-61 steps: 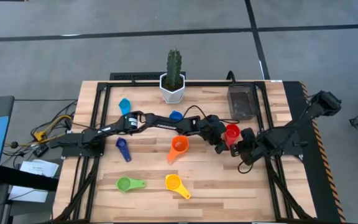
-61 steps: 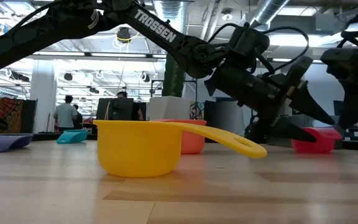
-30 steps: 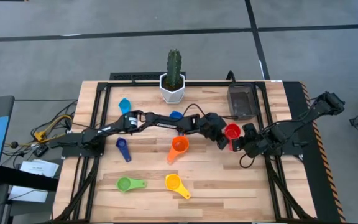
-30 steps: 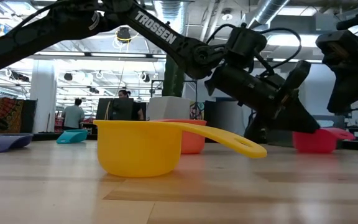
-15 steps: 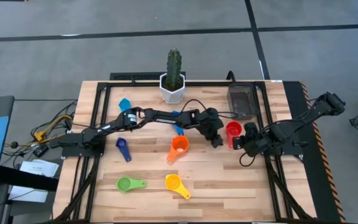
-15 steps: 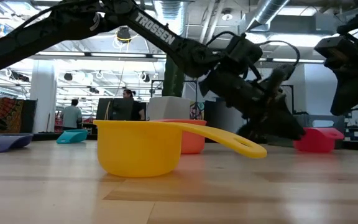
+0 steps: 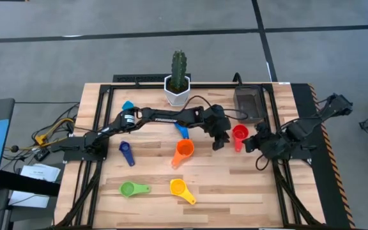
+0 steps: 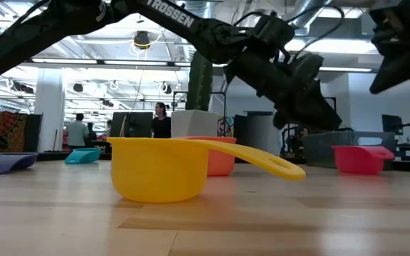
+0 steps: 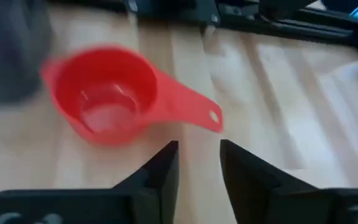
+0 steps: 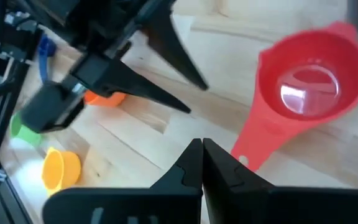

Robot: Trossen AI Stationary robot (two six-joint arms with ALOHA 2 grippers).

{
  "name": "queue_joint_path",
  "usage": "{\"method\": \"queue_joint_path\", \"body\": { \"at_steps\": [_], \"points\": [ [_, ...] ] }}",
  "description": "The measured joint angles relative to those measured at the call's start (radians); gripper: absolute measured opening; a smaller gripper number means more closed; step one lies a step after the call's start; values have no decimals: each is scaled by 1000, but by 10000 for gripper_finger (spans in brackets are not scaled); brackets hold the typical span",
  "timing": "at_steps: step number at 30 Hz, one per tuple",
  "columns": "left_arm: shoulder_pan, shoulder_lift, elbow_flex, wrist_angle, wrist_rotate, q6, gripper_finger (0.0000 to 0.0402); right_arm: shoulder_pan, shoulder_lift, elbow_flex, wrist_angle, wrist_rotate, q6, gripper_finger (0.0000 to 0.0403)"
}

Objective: Nest measuring cups in basket
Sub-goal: Stack the red measuring cup on top of the orange measuring cup

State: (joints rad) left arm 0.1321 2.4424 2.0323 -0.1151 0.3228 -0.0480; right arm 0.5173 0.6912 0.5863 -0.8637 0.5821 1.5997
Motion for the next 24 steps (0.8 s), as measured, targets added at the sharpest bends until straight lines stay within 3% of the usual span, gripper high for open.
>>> {"method": "queue_joint_path", "body": {
  "at_steps": [4, 11, 24],
  "points": [
    [-4, 1, 0, 40, -80, 164, 144, -11, -21, 29, -43, 0, -14, 23],
    [5, 8, 0, 113, -104, 412, 190, -9, -27, 54, -65, -4, -31, 24],
    [6, 61, 0, 164, -96, 590, 199, -7, -27, 57, -63, -30, 1, 24]
  ]
}}
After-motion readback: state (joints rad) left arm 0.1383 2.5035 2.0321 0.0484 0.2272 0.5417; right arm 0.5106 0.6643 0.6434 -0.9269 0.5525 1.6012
